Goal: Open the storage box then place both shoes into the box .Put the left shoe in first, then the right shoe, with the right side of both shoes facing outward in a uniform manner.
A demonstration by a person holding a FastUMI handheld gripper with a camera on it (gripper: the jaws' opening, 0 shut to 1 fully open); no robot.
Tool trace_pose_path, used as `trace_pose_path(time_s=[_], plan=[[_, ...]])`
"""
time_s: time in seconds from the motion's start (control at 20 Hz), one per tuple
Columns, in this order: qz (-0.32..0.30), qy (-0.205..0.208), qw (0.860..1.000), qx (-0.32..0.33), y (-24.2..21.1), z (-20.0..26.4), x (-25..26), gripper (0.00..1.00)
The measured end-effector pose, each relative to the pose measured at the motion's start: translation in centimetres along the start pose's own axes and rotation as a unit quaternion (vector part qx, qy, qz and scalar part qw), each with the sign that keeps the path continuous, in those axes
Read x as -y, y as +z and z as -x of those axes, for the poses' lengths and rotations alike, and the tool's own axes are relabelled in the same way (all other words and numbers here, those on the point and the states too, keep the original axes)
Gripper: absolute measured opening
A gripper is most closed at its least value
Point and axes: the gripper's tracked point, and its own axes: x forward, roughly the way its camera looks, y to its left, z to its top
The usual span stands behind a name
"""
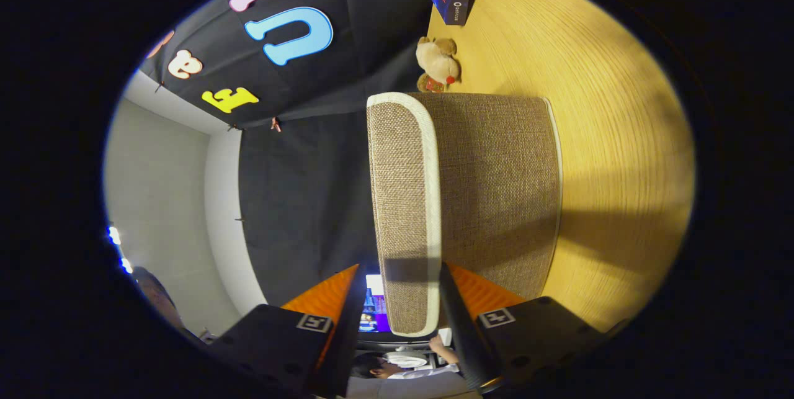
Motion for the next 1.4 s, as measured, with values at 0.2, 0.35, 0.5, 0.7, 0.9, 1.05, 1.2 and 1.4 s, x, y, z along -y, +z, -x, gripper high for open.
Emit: trace_pose_path(time_s=[0.2, 0.35, 0.5, 0.7, 0.9, 1.05, 1.2, 1.4], plan=[[-0.012, -0.003, 1.000, 0.021, -0.3, 1.1, -0.6, 0.15], [-0.004, 0.017, 0.999, 0.037, -0.2, 1.2, -4.0, 0.15], [0.032, 0.034, 0.997, 0.054, -0.5, 0.3, -8.6, 0.15], [0.093, 0.053, 0.992, 0.072, -0.5, -1.8, -15.1, 0.15], [0.138, 0.057, 0.986, 0.073, -0.7, -5.6, -19.8, 0.14], [0.167, 0.058, 0.982, 0.064, -1.1, -9.4, -22.4, 0.15], [0.187, 0.058, 0.980, 0.040, -1.9, -13.8, -23.6, 0.15], [0.191, 0.052, 0.980, 0.017, -2.6, -19.6, -23.6, 0.15]])
